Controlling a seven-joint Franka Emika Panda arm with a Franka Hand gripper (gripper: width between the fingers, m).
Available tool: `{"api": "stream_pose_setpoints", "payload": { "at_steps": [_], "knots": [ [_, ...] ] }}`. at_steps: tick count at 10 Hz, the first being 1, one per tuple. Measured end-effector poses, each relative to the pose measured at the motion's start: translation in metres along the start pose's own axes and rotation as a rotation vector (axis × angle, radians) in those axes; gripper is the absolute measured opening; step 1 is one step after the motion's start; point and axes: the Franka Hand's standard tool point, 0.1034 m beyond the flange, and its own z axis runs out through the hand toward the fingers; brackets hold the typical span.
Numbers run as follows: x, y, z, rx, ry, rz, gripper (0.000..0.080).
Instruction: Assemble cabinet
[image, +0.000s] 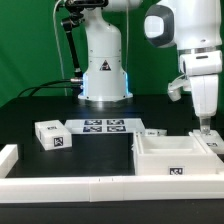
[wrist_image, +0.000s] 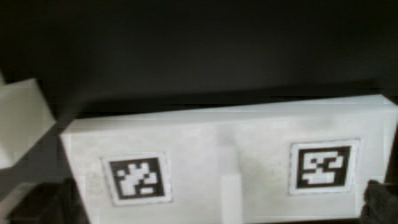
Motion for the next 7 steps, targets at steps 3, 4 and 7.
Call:
{"api": "stream_pose_setpoints", "payload": {
  "at_steps": [3, 4, 7],
  "knots": [
    [-0.001, -0.006, 0.013, 0.023, -0.003, 0.003, 0.0796],
    [-0.001, -0.008, 0.016, 0.029, -0.004, 0.003, 0.0796],
    [0.003, -0.012, 0.020, 0.034, -0.003, -0.002, 0.0651]
  ]
}}
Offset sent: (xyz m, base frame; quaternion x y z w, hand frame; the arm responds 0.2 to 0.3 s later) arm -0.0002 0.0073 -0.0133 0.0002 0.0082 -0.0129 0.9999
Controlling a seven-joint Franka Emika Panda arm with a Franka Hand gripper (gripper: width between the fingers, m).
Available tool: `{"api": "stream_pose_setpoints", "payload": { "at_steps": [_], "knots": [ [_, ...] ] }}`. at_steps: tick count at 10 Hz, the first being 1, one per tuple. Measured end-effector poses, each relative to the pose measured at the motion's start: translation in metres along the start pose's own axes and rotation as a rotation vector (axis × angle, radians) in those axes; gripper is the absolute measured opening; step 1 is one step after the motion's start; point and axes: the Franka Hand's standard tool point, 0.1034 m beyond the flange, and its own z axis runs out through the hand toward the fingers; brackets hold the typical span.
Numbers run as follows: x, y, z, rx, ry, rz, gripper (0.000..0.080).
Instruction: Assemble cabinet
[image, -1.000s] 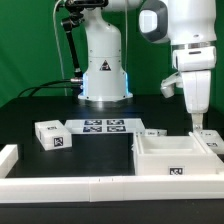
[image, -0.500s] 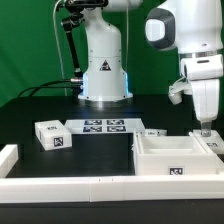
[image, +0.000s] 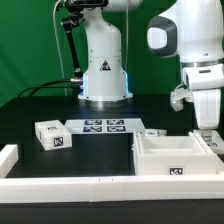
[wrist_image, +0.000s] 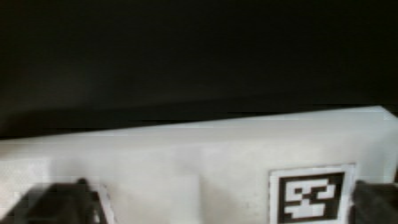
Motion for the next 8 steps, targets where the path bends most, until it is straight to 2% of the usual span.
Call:
{"api": "stream_pose_setpoints", "payload": {
  "at_steps": [1, 3, 4, 5, 6, 8],
  "knots": [
    [0.0008, 0.0004, -0.0003, -0.001, 0.001, 0.000, 0.0651],
    [0.0009, 0.0006, 0.0011, 0.001, 0.001, 0.001, 0.0363],
    [0.0006, 0.0002, 0.0018, 0.002, 0.000, 0.001, 0.0363],
    [-0.0002, 0.0001, 0.0025, 0.003, 0.000, 0.003, 0.0189],
    [-0.0023, 0.0021, 0.0024, -0.003, 0.007, 0.010, 0.0068],
    [-0.0025, 0.0023, 0.0024, -0.003, 0.007, 0.011, 0.0068]
  ]
}}
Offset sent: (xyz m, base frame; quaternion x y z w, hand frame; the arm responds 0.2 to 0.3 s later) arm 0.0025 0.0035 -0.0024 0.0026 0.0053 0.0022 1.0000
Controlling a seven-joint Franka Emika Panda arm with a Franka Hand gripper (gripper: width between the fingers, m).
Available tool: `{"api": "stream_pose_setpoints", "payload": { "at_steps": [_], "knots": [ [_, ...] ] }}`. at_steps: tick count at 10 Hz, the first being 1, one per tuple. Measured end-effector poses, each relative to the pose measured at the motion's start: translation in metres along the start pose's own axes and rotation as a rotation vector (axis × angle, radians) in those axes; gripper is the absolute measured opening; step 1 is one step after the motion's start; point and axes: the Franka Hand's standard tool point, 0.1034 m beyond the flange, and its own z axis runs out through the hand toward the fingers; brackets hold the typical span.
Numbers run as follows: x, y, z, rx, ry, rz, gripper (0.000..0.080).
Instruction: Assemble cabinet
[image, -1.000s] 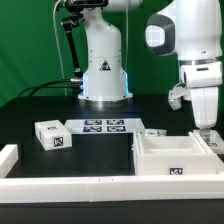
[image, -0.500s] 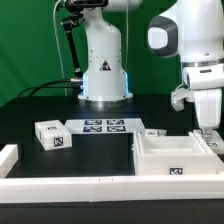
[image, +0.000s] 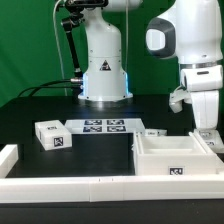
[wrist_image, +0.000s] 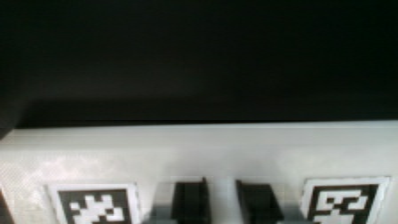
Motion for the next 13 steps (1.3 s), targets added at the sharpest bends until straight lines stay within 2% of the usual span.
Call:
{"api": "stream_pose_setpoints", "payload": {
  "at_steps": [2, 4, 7, 9, 13],
  "knots": [
    [-0.004, 0.000, -0.003, 0.001, -0.007, 0.000, 0.0068],
    [-0.014, 0.001, -0.027, -0.005, -0.037, -0.004, 0.0068],
    [-0.036, 0.008, -0.048, -0.026, -0.051, -0.044, 0.0070],
    [-0.051, 0.018, -0.052, -0.033, -0.052, -0.057, 0.0070],
    [-0.052, 0.017, -0.050, -0.028, -0.053, -0.057, 0.0070]
  ]
}}
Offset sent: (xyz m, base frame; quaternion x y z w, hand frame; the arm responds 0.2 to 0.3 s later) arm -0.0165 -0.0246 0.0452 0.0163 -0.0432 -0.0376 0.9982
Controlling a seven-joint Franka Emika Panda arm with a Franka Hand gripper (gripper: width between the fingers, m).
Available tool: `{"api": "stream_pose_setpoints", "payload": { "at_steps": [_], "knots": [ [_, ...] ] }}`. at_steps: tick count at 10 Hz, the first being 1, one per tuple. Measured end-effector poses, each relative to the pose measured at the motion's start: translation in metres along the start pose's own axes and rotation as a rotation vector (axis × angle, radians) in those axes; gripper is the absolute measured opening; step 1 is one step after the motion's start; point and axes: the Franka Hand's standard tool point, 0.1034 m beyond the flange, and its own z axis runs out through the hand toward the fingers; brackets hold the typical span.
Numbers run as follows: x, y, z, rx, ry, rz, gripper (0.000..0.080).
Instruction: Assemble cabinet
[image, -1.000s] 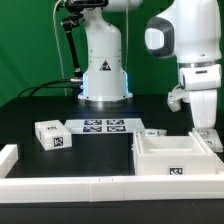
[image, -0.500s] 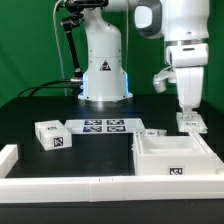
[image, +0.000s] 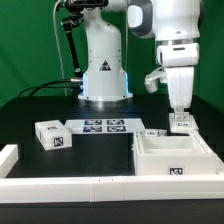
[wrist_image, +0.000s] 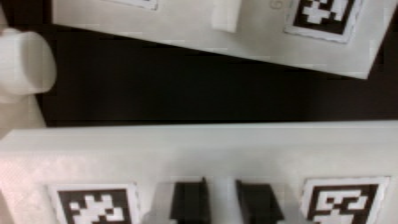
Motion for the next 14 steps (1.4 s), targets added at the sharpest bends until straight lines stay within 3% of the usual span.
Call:
{"api": "stream_pose_setpoints", "payload": {
  "at_steps": [7, 14],
  "knots": [
    [-0.019, 0.012, 0.000, -0.005, -0.001, -0.050, 0.0070],
    [-0.013, 0.019, -0.004, -0.015, 0.004, -0.020, 0.0070]
  ]
}}
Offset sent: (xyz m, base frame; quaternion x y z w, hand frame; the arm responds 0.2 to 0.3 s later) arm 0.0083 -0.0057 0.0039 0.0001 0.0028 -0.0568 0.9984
